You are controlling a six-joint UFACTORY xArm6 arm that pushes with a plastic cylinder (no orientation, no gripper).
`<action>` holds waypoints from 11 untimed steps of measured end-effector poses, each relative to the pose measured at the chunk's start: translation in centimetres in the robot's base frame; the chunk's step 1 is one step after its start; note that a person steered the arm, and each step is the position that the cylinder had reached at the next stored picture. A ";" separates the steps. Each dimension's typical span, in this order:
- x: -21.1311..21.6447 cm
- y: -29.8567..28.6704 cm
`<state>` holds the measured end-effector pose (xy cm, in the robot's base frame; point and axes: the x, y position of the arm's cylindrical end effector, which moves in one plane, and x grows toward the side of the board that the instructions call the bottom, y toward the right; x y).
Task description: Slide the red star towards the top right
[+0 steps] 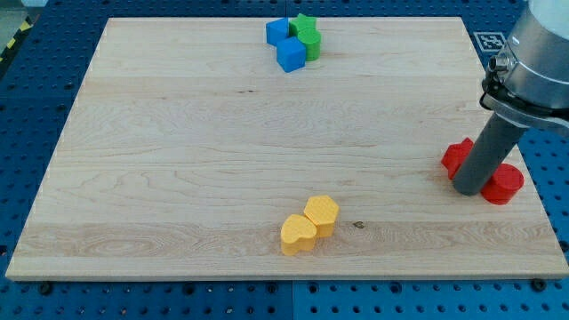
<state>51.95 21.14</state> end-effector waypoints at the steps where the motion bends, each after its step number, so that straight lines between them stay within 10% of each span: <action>1: -2.2 0.6; 9: -23.0 0.7; 11: -14.2 -1.6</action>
